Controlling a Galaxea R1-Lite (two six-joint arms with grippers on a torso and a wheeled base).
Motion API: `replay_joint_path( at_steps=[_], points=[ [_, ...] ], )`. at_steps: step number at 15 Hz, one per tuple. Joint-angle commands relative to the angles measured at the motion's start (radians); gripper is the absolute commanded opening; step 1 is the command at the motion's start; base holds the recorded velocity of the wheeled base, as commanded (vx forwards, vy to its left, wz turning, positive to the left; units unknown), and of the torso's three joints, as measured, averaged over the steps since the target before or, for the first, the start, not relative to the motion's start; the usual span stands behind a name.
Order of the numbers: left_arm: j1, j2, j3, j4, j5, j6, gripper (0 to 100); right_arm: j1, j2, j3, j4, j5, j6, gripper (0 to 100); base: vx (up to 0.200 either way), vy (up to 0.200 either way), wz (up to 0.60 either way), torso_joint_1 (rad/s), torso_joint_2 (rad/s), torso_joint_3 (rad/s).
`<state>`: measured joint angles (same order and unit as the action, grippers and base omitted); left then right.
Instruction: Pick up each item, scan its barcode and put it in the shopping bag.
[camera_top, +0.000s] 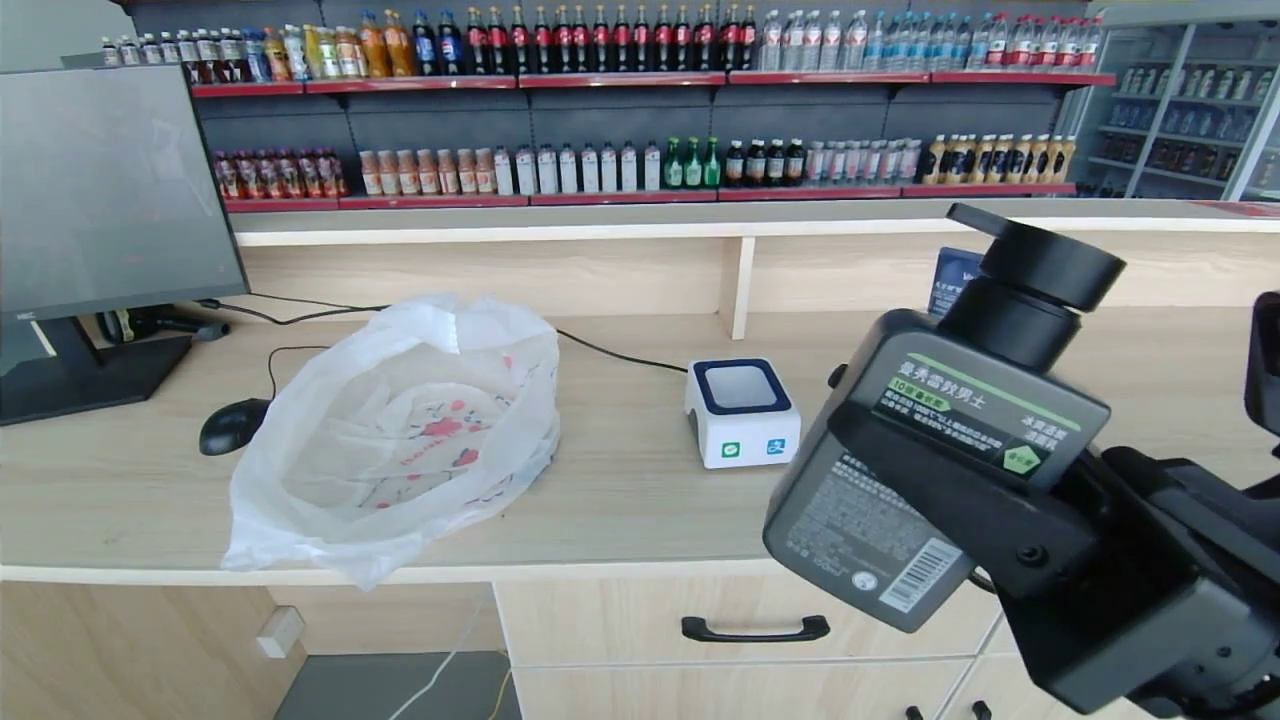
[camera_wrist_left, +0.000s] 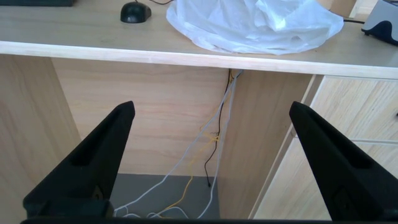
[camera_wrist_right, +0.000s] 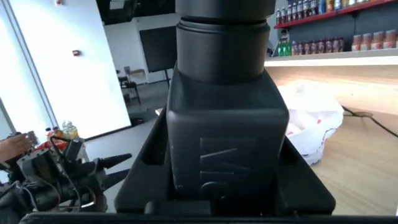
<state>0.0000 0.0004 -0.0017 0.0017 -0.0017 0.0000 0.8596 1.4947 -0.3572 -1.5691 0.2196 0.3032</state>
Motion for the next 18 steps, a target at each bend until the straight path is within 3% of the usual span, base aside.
replay_joint_path(
  at_steps=[1, 10, 18],
  points=[
    [0.0, 0.0, 0.0, 0.0, 0.0, 0.0, 100, 0.018, 0.052, -0.049, -0.002, 0.017, 0.051, 0, 0.0, 0.0, 0.0, 0.0, 0.0, 0.0],
    [0.0, 0.0, 0.0, 0.0, 0.0, 0.0, 100, 0.115, 0.137, -0.324, -0.002, 0.017, 0.465, 0, 0.0, 0.0, 0.0, 0.0, 0.0, 0.0],
    [0.0, 0.0, 0.0, 0.0, 0.0, 0.0, 100, 0.115, 0.165, -0.374, -0.002, 0.017, 0.493, 0, 0.0, 0.0, 0.0, 0.0, 0.0, 0.0]
  ],
)
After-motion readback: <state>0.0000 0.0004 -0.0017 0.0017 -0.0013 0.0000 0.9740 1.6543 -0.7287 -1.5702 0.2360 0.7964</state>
